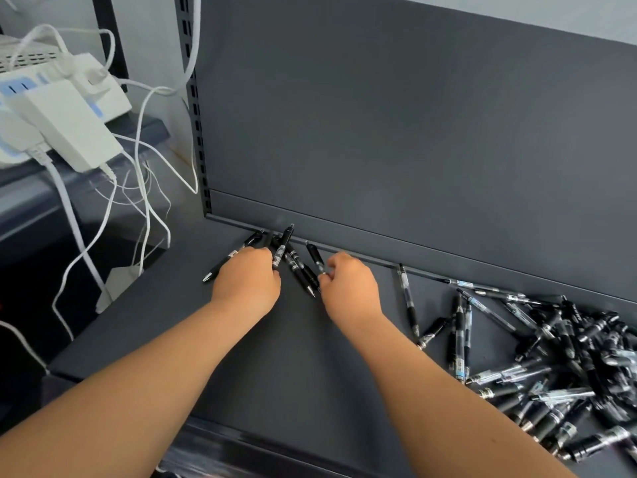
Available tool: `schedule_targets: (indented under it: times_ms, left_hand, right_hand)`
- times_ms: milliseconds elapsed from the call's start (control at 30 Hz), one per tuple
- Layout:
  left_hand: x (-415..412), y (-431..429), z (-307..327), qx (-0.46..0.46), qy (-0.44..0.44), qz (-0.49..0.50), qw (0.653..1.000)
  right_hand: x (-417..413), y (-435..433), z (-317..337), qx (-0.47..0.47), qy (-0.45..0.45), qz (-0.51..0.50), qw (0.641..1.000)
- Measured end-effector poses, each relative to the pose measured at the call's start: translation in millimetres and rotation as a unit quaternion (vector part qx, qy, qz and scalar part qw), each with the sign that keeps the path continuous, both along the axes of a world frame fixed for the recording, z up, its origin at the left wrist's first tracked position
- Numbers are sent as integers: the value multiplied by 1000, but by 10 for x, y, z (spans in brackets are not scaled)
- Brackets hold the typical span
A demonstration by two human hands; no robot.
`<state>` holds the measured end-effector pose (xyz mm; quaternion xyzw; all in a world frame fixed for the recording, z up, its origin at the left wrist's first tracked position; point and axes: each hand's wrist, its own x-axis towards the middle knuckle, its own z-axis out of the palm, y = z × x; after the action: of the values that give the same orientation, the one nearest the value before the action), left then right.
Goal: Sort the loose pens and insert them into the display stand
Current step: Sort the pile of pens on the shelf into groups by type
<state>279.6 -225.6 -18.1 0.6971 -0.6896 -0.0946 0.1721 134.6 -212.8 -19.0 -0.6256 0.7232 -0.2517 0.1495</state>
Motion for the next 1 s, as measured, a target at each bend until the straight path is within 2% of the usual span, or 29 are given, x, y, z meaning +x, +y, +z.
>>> schedule_targets:
  times_ms: [167, 267, 400, 533, 667, 833, 1000]
  left_hand:
    - [-20, 10, -21, -2, -40, -6, 999]
    - [-65, 63, 7, -37, -55, -15, 998]
    - [-354, 223, 113, -80, -15, -90, 993]
    - [-813, 459, 152, -39, 47, -203, 977]
    - [-1179, 632, 66, 30, 46, -266, 962]
    - [-1421, 723, 11, 70, -7, -269, 961]
    - [-1514, 756, 37, 56, -22, -247, 967]
  right_hand:
    - [-82, 41, -69, 19, 4, -6, 1000]
    - [-199, 146, -32, 12, -16, 1, 1000]
    - [-478, 418, 130, -29, -32, 12, 999]
    - [-952, 795, 265, -52, -14, -19, 998]
    - [-1485, 1129, 233, -20, 43, -87, 995]
    - [-1713, 1230, 94, 50, 74, -109, 990]
    - [-1569, 1172, 55, 43, 82, -101, 991]
